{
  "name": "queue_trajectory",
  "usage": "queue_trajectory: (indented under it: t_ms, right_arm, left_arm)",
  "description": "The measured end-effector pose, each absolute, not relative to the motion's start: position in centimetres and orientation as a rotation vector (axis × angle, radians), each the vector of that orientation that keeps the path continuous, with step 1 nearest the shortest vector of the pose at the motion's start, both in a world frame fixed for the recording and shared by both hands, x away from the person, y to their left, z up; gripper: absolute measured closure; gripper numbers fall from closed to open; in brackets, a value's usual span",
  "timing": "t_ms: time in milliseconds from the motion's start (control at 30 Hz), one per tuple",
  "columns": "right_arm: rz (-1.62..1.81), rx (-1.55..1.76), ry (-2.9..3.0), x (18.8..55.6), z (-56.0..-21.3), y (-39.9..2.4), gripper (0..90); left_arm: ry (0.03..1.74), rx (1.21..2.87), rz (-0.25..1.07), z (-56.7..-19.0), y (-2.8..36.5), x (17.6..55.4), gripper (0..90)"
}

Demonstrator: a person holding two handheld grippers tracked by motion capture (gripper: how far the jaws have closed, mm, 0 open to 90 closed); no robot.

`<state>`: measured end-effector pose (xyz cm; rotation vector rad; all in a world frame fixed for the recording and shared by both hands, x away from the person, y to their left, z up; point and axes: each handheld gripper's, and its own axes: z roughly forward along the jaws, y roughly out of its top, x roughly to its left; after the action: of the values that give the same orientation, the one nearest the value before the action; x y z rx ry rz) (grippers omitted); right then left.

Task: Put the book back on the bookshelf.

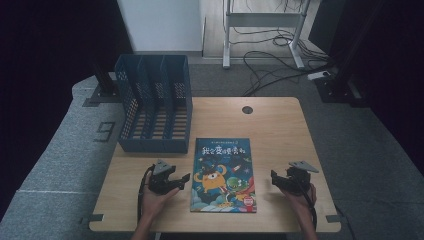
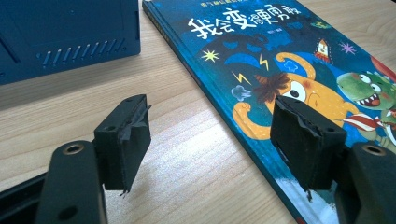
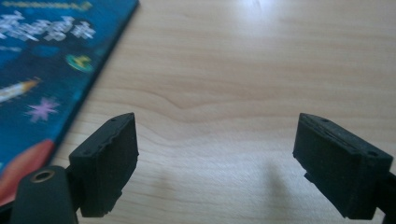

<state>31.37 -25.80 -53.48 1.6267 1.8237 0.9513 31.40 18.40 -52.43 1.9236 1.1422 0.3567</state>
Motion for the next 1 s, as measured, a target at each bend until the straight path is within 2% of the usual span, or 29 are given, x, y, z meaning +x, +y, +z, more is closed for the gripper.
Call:
queue_trajectory:
  t_ms: [333, 600, 1000]
  right_arm:
    - [1.04, 1.584, 1.816, 31.4, -51.1, -24.1, 15.7]
    - [1.113, 1.559, 1.865, 32.0, -50.9, -21.7, 18.5]
    - [1.146, 1.505, 1.906, 31.8, -51.1, -20.3, 19.0]
  left_arm:
    - [1.12, 1.941, 0.341, -52.6, 17.6, 31.3, 28.6]
    - [1.122, 1.954, 0.352, -52.9, 17.2, 31.3, 28.6]
    - [1.095, 1.976, 0.336, -53.0, 16.2, 31.1, 28.4]
